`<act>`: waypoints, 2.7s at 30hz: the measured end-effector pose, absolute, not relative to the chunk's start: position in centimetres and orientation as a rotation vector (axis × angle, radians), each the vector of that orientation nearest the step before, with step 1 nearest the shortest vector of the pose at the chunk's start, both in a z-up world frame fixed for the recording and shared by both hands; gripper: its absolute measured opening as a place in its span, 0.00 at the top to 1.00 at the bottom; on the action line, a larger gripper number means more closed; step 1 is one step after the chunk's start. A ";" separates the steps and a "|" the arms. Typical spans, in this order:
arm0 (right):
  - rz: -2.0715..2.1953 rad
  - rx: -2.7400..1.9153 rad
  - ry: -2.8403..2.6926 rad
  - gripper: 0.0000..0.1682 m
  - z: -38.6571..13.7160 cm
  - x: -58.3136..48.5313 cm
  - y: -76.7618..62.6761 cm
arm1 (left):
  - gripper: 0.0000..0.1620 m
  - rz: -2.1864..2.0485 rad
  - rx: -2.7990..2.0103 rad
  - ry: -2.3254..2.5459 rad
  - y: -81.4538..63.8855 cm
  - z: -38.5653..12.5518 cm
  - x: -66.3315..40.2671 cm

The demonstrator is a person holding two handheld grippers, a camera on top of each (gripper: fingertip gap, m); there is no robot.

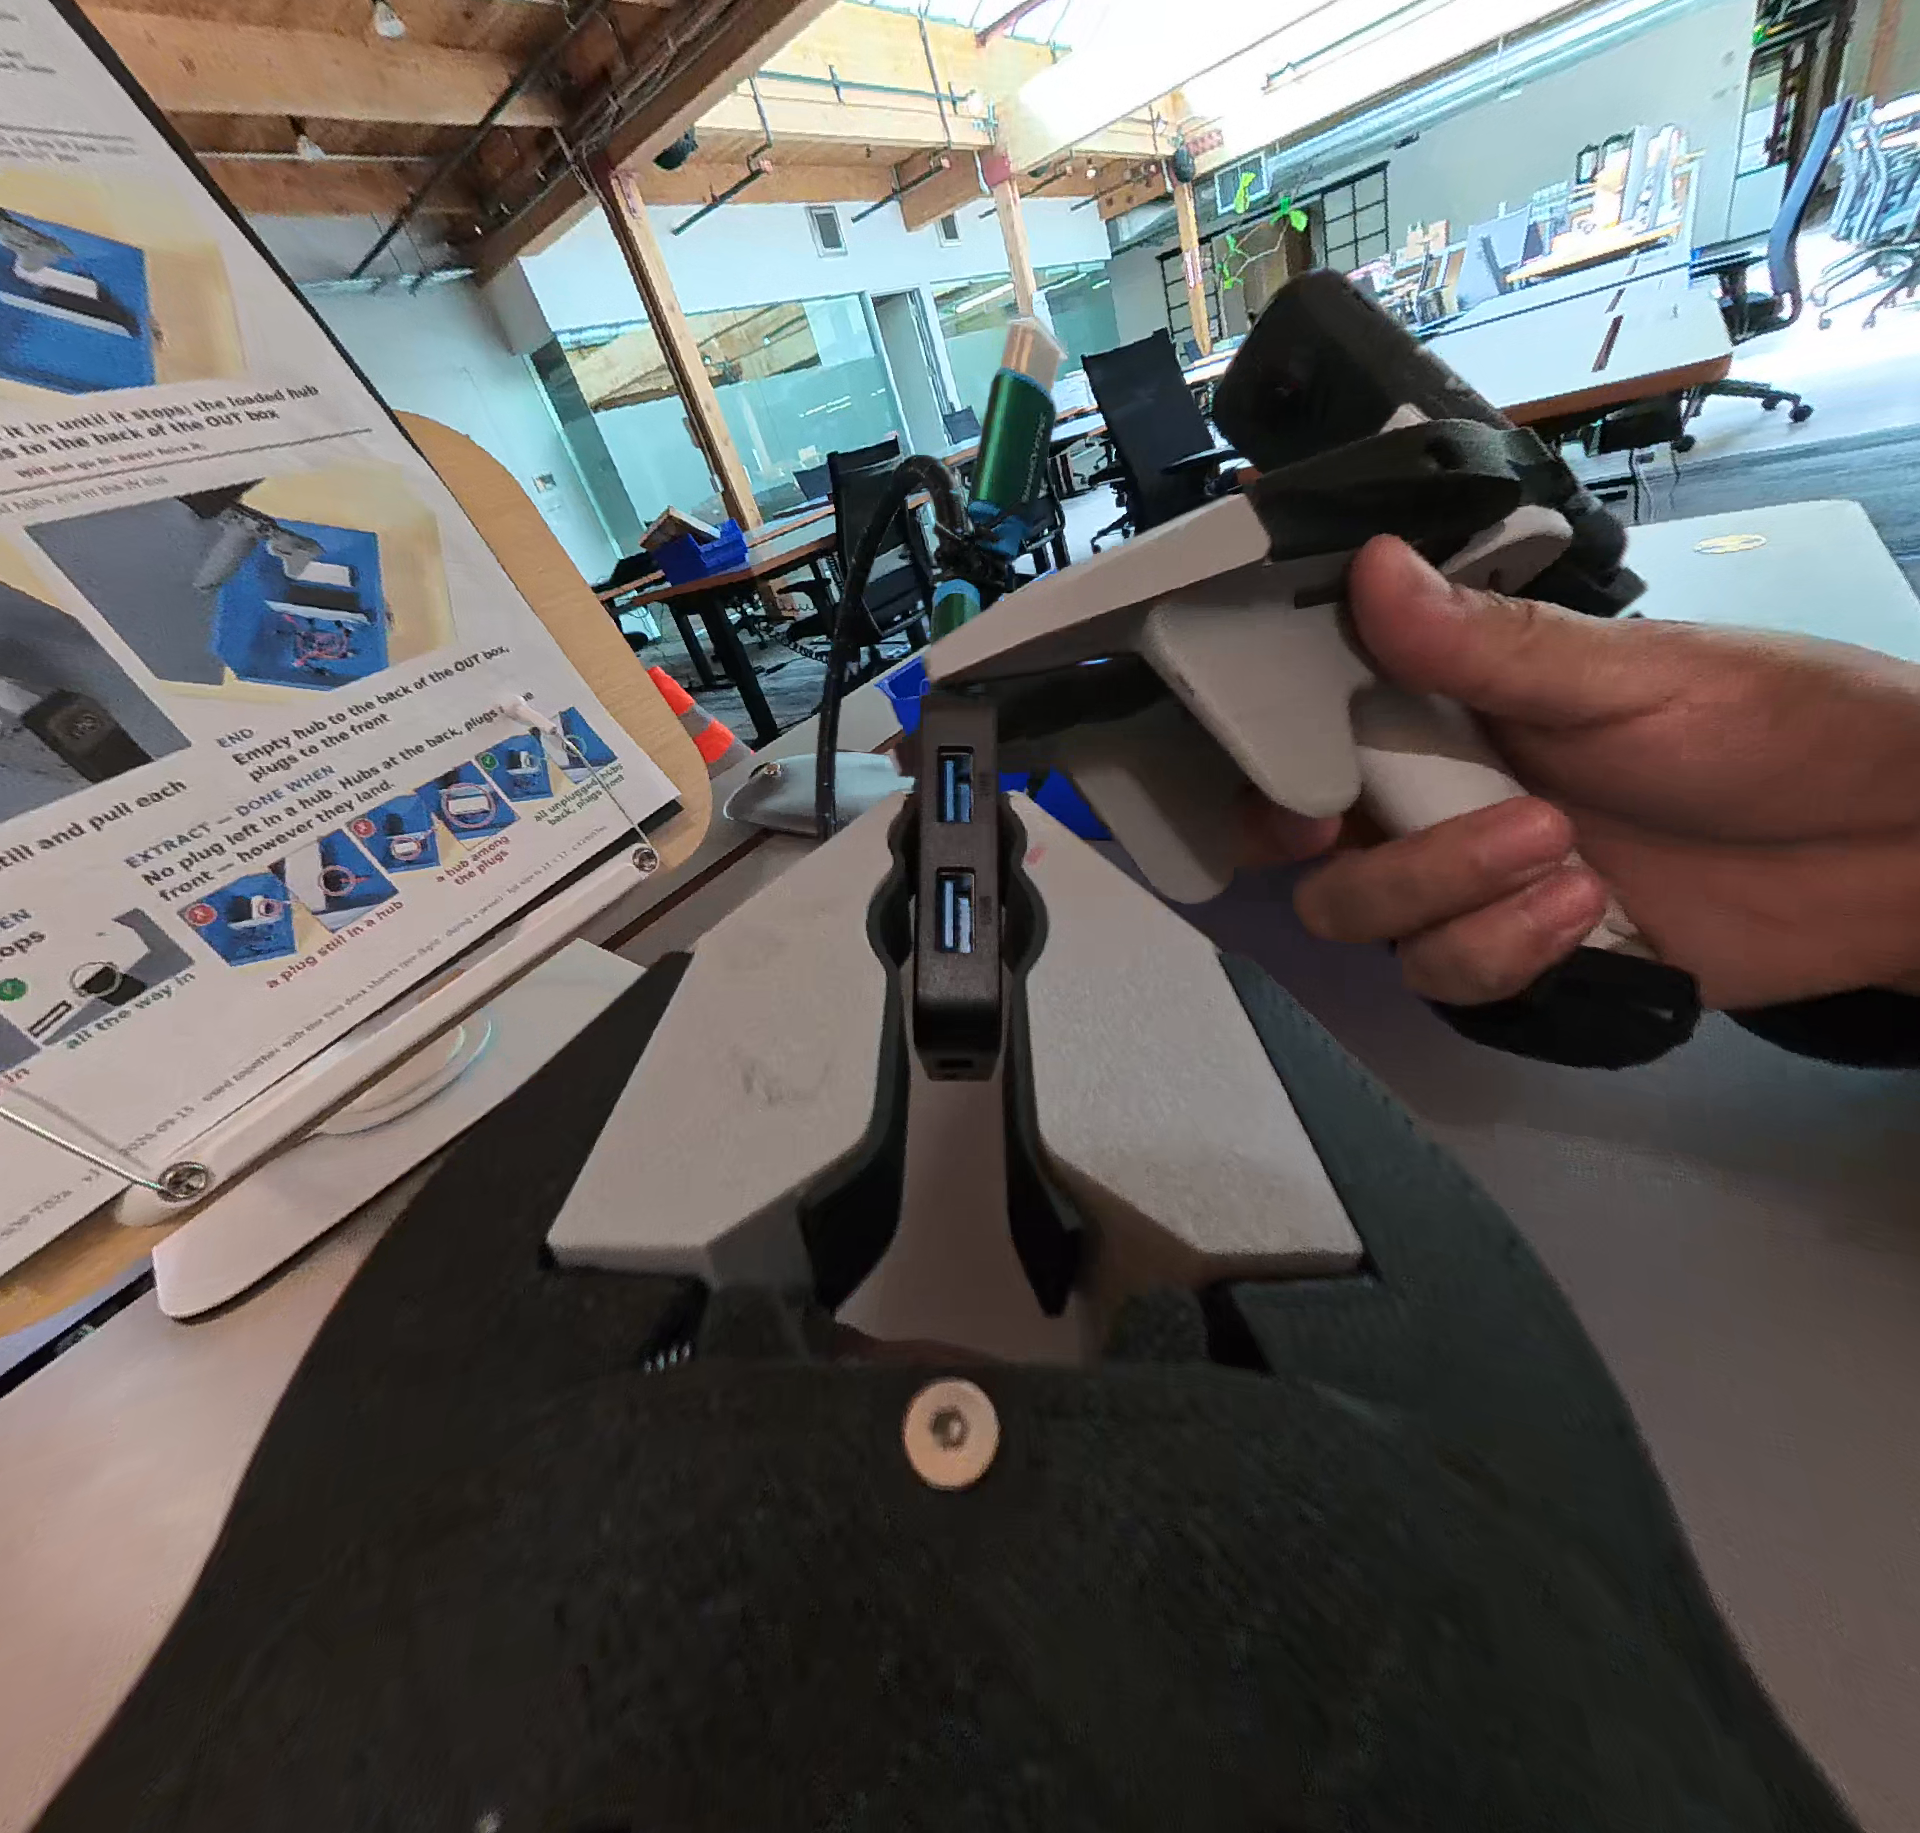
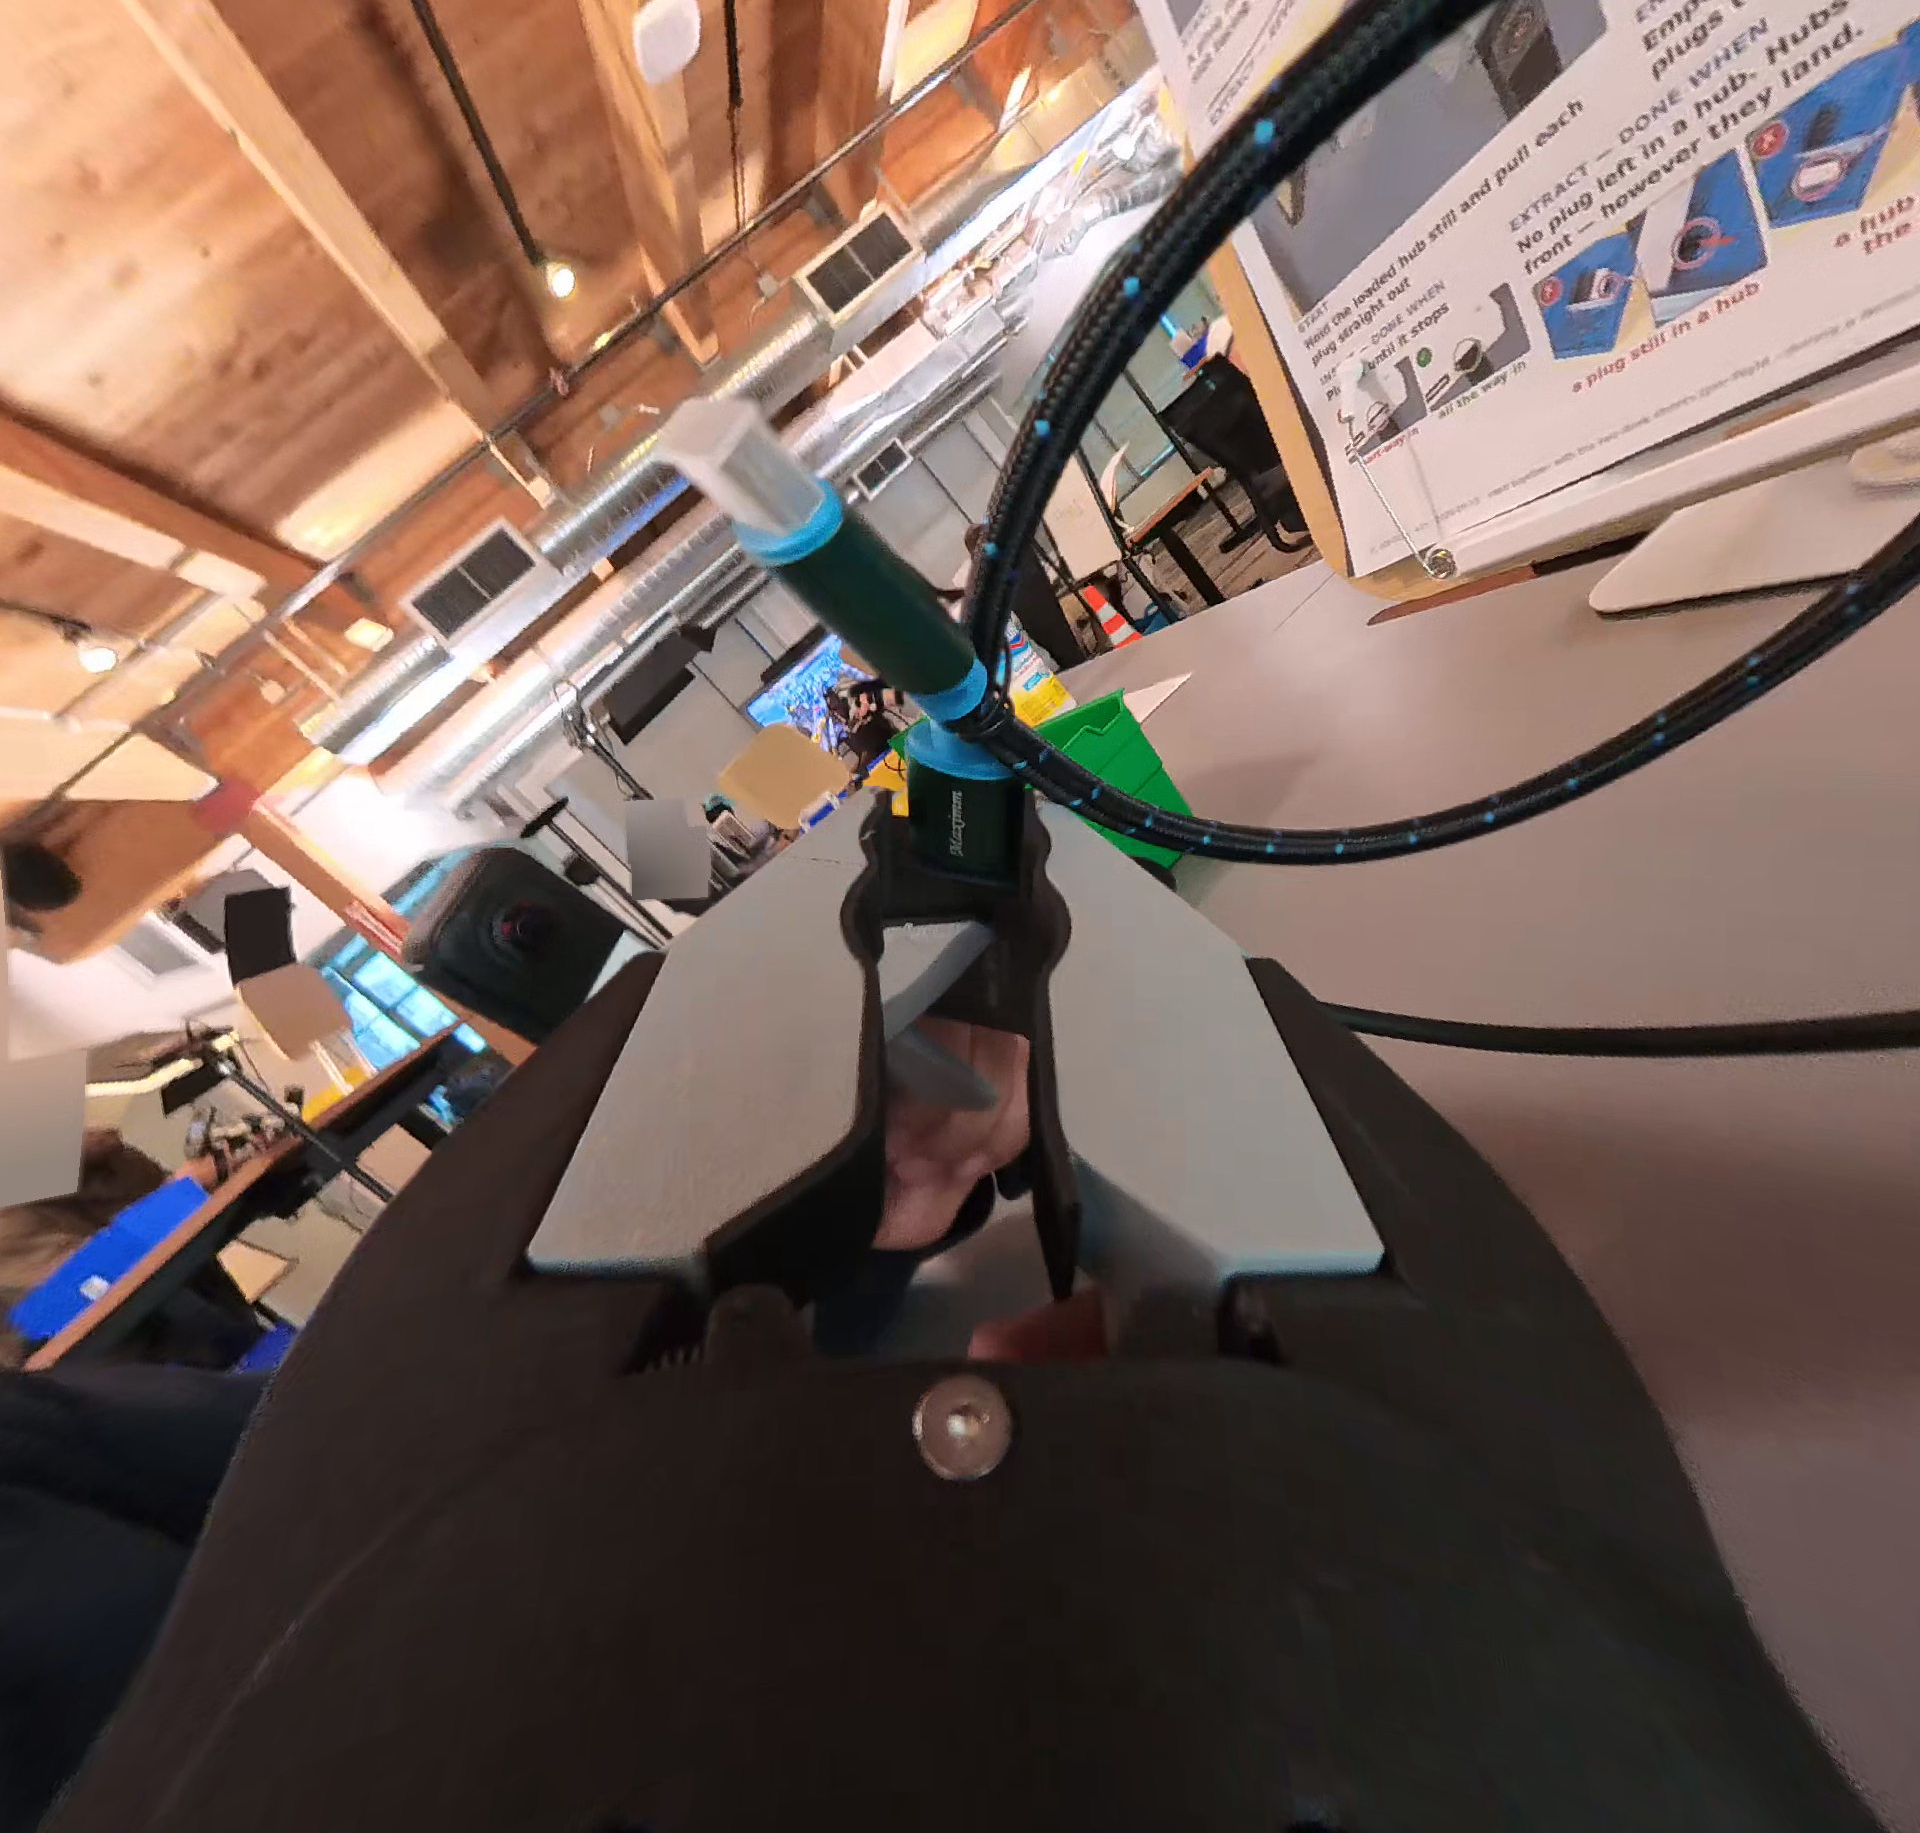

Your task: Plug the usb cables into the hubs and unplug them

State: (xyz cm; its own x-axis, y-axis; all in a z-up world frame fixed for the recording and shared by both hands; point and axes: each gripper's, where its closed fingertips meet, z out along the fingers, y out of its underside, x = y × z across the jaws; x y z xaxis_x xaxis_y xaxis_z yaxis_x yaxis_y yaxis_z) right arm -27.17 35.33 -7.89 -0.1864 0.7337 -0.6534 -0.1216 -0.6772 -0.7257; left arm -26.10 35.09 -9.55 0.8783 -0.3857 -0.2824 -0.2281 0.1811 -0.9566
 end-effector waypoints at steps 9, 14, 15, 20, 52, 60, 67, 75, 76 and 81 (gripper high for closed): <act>1.933 -1.487 -0.600 0.90 -8.1 -27.9 36.0 | 0.93 -0.179 -1.430 0.492 35.5 -10.1 -25.9; 1.878 -1.511 -0.607 0.89 -8.8 -27.9 36.7 | 0.93 -0.218 -1.473 0.435 36.0 -10.8 -25.8; 1.880 -1.515 -0.605 0.89 -8.9 -27.9 36.8 | 0.93 -0.215 -1.480 0.427 36.1 -10.9 -25.8; 1.853 -1.558 -0.656 0.90 -9.7 -28.2 36.7 | 0.93 -0.177 -1.532 0.425 36.6 -11.7 -25.8; 1.497 -1.525 -0.956 0.89 -10.0 -28.7 36.5 | 0.94 -0.117 -1.606 0.420 36.5 -12.5 -26.6; 1.883 -1.563 -0.840 0.91 -9.8 -28.7 36.5 | 0.94 -0.075 -1.602 0.429 36.5 -12.3 -26.7; 1.421 -1.532 -0.960 0.89 -10.3 -28.5 37.9 | 0.94 -0.089 -1.629 0.434 36.7 -13.0 -26.8; 1.479 -1.494 -0.929 0.89 -9.0 -27.7 38.2 | 0.94 -0.095 -1.607 0.438 36.6 -12.9 -26.5; 1.466 -1.492 -0.939 0.89 -8.9 -27.6 38.2 | 0.94 -0.100 -1.603 0.431 36.6 -12.9 -26.7; 1.333 -1.477 -1.079 0.89 -7.3 -26.8 37.4 | 0.93 -0.083 -1.566 0.448 36.7 -12.5 -26.7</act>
State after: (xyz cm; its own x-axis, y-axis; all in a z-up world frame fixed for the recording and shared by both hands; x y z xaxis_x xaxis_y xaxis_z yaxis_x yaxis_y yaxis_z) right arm -26.77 37.35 -7.26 0.0591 0.9631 -0.2626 0.0563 -0.2658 -0.9624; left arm -26.71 36.67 -12.55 0.9172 -0.3306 -0.2222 -0.2285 0.0202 -0.9733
